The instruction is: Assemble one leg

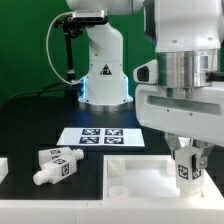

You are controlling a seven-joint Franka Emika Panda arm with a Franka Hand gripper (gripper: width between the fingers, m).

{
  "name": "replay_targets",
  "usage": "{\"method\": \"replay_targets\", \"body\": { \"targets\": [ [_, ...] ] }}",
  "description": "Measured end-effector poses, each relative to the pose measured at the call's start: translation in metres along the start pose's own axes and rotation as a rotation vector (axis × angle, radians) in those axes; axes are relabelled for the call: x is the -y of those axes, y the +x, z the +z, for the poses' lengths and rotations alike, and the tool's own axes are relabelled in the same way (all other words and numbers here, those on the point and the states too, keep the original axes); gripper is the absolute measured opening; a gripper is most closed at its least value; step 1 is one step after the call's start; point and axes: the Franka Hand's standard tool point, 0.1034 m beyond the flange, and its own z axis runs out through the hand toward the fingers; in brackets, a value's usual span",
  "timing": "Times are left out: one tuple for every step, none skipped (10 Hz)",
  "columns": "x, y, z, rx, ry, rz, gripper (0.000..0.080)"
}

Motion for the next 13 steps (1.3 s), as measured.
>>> {"method": "replay_targets", "body": {
  "targets": [
    [-0.001,-0.001,0.0,0.014,0.013,0.166,0.0285],
    [-0.001,-0.001,0.0,0.015,0.012,0.175,0.0285],
    [-0.001,-0.001,0.0,0.015,0.012,0.169,0.0285],
    [-0.003,-0.003,0.0,0.015,-0.006,0.105,0.0309],
    [-0.004,-0.009,-0.001,0.024,-0.058,-0.075,0.0501],
    [0.0,-0.006,-0.002,0.019,-0.049,-0.285,0.0501],
    [-0.001,-0.009,0.002,0.032,-0.076,-0.486,0.0619],
    [-0.001,-0.017,0.004,0.049,-0.101,-0.531,0.064],
    [-0.001,-0.017,0.003,0.05,-0.097,-0.595,0.0647],
    [-0.001,-0.016,0.003,0.051,-0.096,-0.642,0.0647],
    [-0.001,-0.015,0.003,0.05,-0.1,-0.735,0.0647],
    [0.003,-0.012,0.0,0.026,-0.118,-0.942,0.0649],
    [0.008,-0.008,-0.002,0.008,-0.103,-1.062,0.0649]
  ]
}}
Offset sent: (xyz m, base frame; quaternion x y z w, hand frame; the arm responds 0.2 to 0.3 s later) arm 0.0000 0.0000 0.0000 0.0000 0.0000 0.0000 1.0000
